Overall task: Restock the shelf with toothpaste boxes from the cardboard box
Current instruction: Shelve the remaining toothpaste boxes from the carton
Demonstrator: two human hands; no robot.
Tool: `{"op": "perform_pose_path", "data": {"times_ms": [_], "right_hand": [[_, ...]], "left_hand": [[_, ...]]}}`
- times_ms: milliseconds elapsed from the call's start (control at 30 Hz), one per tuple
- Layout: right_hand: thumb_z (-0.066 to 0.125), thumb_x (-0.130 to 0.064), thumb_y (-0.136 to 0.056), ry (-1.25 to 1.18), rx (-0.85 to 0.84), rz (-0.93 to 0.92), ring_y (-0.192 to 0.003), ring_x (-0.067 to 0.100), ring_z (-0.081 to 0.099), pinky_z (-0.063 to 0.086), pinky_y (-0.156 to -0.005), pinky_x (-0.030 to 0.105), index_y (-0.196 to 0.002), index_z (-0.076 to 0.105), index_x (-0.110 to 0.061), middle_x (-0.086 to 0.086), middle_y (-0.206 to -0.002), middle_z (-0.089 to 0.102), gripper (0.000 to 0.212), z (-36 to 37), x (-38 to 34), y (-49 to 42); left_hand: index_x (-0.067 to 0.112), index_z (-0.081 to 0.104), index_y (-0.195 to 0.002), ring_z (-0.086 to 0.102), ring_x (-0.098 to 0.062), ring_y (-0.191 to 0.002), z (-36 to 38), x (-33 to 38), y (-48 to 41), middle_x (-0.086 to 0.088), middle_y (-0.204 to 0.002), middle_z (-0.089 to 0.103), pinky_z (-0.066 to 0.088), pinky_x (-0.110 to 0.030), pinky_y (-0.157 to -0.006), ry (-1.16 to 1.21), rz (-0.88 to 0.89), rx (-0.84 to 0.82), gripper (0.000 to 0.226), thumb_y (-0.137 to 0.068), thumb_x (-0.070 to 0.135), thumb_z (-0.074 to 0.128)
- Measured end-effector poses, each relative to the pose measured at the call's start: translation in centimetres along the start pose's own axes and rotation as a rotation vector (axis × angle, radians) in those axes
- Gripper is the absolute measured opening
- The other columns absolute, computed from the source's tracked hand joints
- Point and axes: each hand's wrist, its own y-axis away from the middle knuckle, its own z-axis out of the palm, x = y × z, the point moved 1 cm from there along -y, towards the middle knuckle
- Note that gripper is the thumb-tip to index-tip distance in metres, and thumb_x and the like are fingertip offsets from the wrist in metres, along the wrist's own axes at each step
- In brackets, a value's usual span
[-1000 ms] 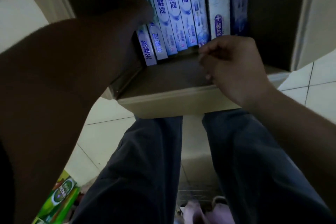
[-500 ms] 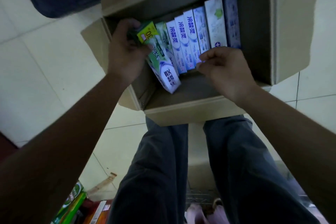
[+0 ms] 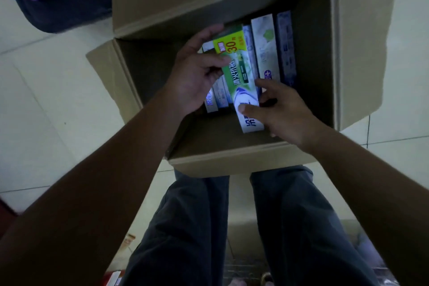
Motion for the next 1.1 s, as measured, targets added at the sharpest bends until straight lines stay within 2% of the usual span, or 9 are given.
{"op": "perform_pose_path", "data": {"times_ms": [100, 233, 300, 367, 467, 633, 733, 900, 1100], "right_hand": [[0.087, -0.031, -0.079, -0.029, 0.042, -0.014, -0.063, 0.016, 0.058, 0.041, -0.036, 0.023, -0.115, 0.052, -0.026, 0.004, -0.110, 0.060, 0.050, -0.6, 1.0, -1.3], [0.083, -0.029, -0.084, 0.052, -0.008, -0.049, -0.055, 0.000, 0.058, 0.042, -0.042, 0.020, -0.113, 0.066, -0.019, 0.000, -0.093, 0.070, 0.035, -0.9, 1.5, -2.9], [0.081, -0.025, -0.086, 0.032, 0.012, -0.054, -0.050, -0.003, 0.056, 0.041, -0.044, 0.016, -0.096, 0.073, -0.015, 0.001, -0.079, 0.072, 0.017, -0.9, 1.2, -3.5], [0.081, -0.021, -0.086, -0.061, 0.074, -0.001, -0.041, -0.003, 0.053, 0.037, -0.037, 0.014, -0.089, 0.070, -0.006, -0.004, -0.063, 0.066, 0.018, -0.8, 0.9, -3.4], [0.078, -0.013, -0.088, -0.221, 0.096, 0.068, -0.036, -0.002, 0.052, 0.035, -0.034, 0.013, -0.088, 0.068, -0.004, -0.008, -0.050, 0.063, 0.013, -0.9, 0.5, -2.6], [0.076, -0.018, -0.089, -0.288, 0.085, 0.114, -0.037, 0.007, 0.045, 0.030, -0.036, 0.018, -0.080, 0.065, -0.011, 0.001, -0.055, 0.063, 0.016, -1.2, 0.2, -1.9], [0.077, -0.024, -0.088, -0.293, 0.082, 0.123, -0.040, 0.014, 0.040, 0.028, -0.039, 0.022, -0.080, 0.062, -0.009, 0.015, -0.065, 0.060, 0.023, -1.1, 0.6, -2.0], [0.078, -0.026, -0.086, -0.296, 0.097, 0.122, -0.041, 0.013, 0.043, 0.031, -0.041, 0.022, -0.079, 0.063, -0.011, 0.012, -0.065, 0.062, 0.023, -0.7, 0.5, -0.8], [0.079, -0.021, -0.085, -0.341, 0.076, 0.109, -0.040, 0.014, 0.051, 0.044, -0.043, 0.024, -0.089, 0.066, 0.006, 0.021, -0.071, 0.069, 0.030, -0.2, -3.8, 6.0]], "left_hand": [[0.022, 0.062, -0.125, 0.063, -0.022, -0.099, -0.1, -1.4, -1.4, -0.006, -0.109, 0.070, 0.049, -0.034, -0.092, 0.116, -0.046, -0.060, 0.059, -0.084, -0.020, 0.053], [0.021, 0.062, -0.124, 0.067, -0.021, -0.098, -1.1, -2.2, -2.7, -0.006, -0.104, 0.074, 0.053, -0.035, -0.092, 0.228, -0.085, -0.192, 0.055, -0.079, -0.009, 0.062], [0.020, 0.067, -0.112, 0.065, -0.020, -0.094, -1.9, -2.6, -3.8, -0.002, -0.098, 0.072, 0.053, -0.033, -0.085, 0.146, -0.104, -0.011, 0.036, -0.078, 0.009, 0.066], [0.018, 0.071, -0.104, 0.065, -0.019, -0.092, -3.1, -4.2, -5.1, 0.004, -0.096, 0.069, 0.050, -0.027, -0.071, -0.227, -0.117, 0.348, 0.030, -0.075, 0.024, 0.070], [0.015, 0.067, -0.128, 0.068, -0.023, -0.106, -5.1, -8.2, -6.8, -0.002, -0.116, 0.071, 0.058, -0.032, -0.073, -0.684, -0.162, 0.614, 0.051, -0.079, 0.018, 0.081], [0.008, 0.055, -0.139, 0.066, -0.021, -0.113, -6.6, -14.4, -9.4, -0.011, -0.135, 0.064, 0.055, -0.026, -0.080, -0.707, -0.296, 0.562, 0.082, -0.071, 0.031, 0.093], [0.010, 0.060, -0.133, 0.064, -0.016, -0.104, -7.5, -15.8, -10.2, -0.010, -0.131, 0.067, 0.047, -0.016, -0.073, -0.741, -0.204, 0.567, 0.072, -0.071, 0.025, 0.093], [0.008, 0.065, -0.132, 0.066, -0.028, -0.116, -9.1, -13.8, -7.7, -0.012, -0.130, 0.068, 0.055, -0.032, -0.093, -0.812, -0.168, 0.572, 0.052, -0.083, 0.013, 0.080], [0.013, 0.078, -0.100, 0.072, -0.016, -0.074, -6.7, -5.1, 5.6, -0.009, -0.092, 0.077, 0.060, -0.030, -0.064, -0.574, -0.105, 0.483, 0.019, -0.081, 0.019, 0.077]]}}
